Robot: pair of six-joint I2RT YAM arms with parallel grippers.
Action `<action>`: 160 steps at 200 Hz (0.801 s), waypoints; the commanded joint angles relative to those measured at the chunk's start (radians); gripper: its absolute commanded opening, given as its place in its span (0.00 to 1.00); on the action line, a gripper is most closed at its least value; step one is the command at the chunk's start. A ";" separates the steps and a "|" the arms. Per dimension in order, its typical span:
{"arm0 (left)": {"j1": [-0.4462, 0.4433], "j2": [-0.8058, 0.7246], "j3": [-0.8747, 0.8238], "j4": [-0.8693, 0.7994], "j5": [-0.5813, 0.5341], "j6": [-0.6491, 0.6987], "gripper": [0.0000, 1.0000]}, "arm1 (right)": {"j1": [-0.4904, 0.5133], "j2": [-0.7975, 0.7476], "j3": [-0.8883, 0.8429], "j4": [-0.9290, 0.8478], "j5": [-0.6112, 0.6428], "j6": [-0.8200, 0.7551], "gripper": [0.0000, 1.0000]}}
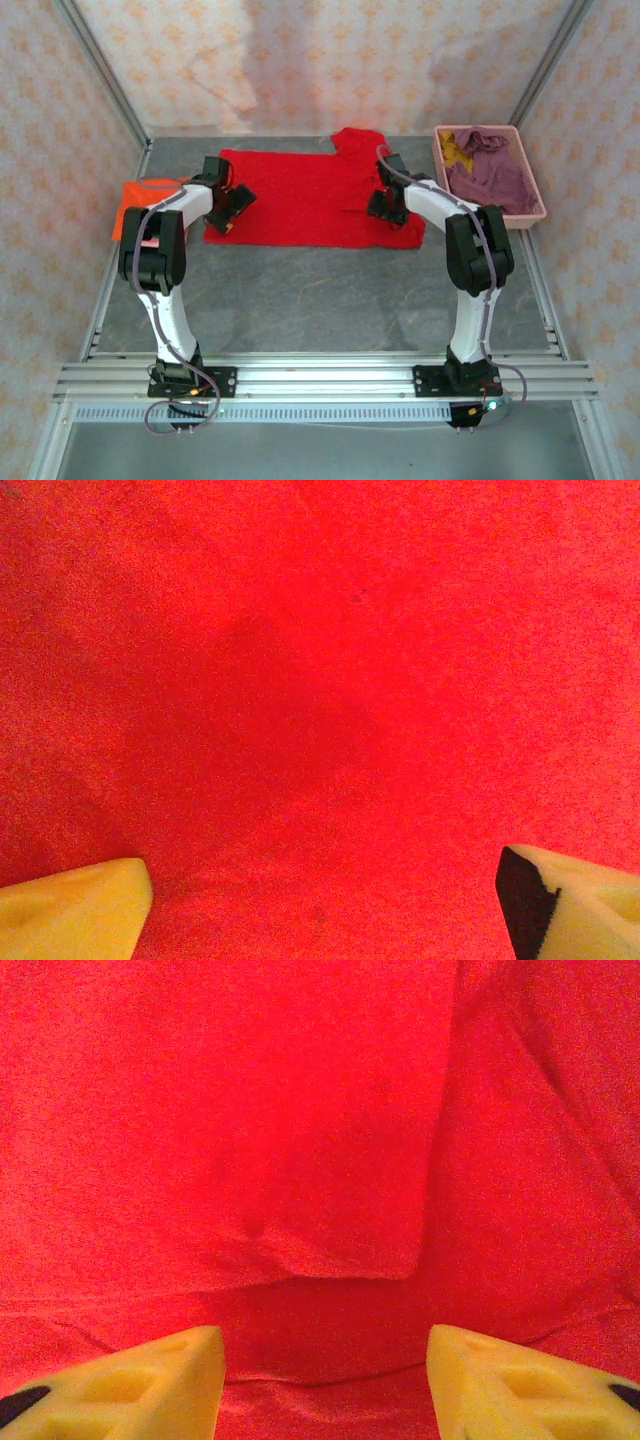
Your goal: Fold and stack the t-shirts
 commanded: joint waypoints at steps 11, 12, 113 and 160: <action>0.009 -0.035 -0.142 -0.023 -0.058 0.005 0.91 | -0.026 -0.035 -0.114 0.052 -0.040 0.061 0.54; 0.009 -0.036 -0.147 -0.023 -0.057 0.005 0.91 | -0.026 -0.037 -0.119 0.053 -0.040 0.063 0.54; -0.005 -0.357 -0.563 -0.038 -0.079 -0.011 0.91 | -0.057 -0.370 -0.572 0.065 -0.047 0.163 0.54; -0.030 -0.510 -0.673 -0.101 -0.095 -0.047 0.91 | -0.056 -0.539 -0.617 -0.039 -0.034 0.163 0.55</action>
